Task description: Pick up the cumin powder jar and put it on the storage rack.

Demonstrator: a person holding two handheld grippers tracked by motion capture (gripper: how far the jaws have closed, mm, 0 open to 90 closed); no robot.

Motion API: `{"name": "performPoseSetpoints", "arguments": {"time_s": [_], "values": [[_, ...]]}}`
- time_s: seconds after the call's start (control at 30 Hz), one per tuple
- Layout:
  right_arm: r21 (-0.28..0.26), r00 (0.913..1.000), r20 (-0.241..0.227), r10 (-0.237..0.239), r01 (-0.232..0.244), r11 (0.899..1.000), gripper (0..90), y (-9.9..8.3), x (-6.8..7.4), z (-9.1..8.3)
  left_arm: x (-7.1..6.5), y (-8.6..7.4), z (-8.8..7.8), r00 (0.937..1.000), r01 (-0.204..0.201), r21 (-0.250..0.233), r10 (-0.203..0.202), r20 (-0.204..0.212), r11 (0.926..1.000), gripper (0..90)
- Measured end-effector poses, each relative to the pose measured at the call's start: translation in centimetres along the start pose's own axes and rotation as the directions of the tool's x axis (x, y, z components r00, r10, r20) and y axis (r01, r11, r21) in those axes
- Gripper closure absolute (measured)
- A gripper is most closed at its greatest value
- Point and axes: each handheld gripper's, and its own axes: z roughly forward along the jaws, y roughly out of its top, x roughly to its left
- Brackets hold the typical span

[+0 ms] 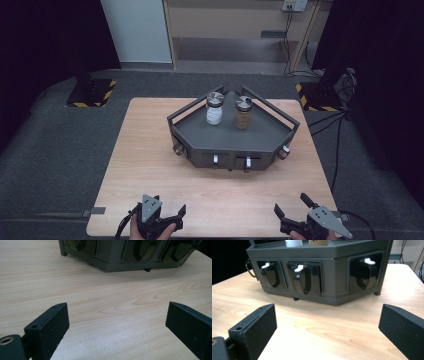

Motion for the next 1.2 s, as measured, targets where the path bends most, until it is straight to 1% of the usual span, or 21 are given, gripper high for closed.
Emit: {"name": "performPoseSetpoints", "arguments": {"time_s": [0.13,0.27,0.33,0.43,0.53,0.63,0.87,1.0,1.07,1.2], "values": [[-0.002,0.9997,0.019,0.014,-0.014,1.0,1.8,-0.6,0.1,-1.3,0.1,0.0,0.0,1.0,0.003,0.0,-0.003,-0.002,1.0,3.9],[0.018,0.9978,0.049,0.044,-0.045,0.999,1.9,-1.0,0.5,-2.2,0.1,0.0,-0.1,1.0,0.005,-0.001,-0.005,-0.007,1.0,3.9],[0.029,0.9967,0.058,0.056,-0.058,0.998,1.9,-0.9,0.7,-2.1,0.2,0.1,-0.1,0.9999,0.004,0.004,-0.004,-0.01,1.0,3.9],[0.05,0.9969,0.061,0.051,-0.054,0.997,2.3,-0.8,0.9,-1.6,0.3,0.1,0.0,0.9998,0.014,0.008,-0.014,-0.013,0.9999,3.9],[0.086,0.9969,0.066,0.042,-0.048,0.995,2.5,-0.7,1.1,-1.2,0.5,0.2,0.2,0.9998,0.02,0.015,-0.02,-0.01,0.9997,3.9],[0.107,0.9972,0.063,0.04,-0.047,0.993,2.7,-0.5,1.0,-0.9,0.5,0.4,0.5,0.9998,0.019,0.025,-0.019,-0.006,0.9995,3.9],[0.126,0.9967,0.07,0.043,-0.051,0.991,3.3,-0.5,0.7,-0.2,0.5,0.6,0.9,0.9998,0.017,0.044,-0.018,0.009,0.9989,3.9],[0.137,0.997,0.071,0.033,-0.043,0.99,3.3,-0.4,0.8,-0.1,0.5,0.6,0.8,0.9998,0.018,0.046,-0.018,0.009,0.9988,3.9],[0.136,0.9961,0.083,0.029,-0.041,0.99,3.3,-0.4,1.1,-0.1,0.5,0.6,0.8,0.9998,0.02,0.044,-0.02,0.007,0.9988,3.9],[0.139,0.9957,0.088,0.027,-0.039,0.989,3.4,-0.4,1.1,-0.2,0.6,0.5,0.7,0.9996,0.026,0.04,-0.026,0.005,0.9989,3.9]]}}
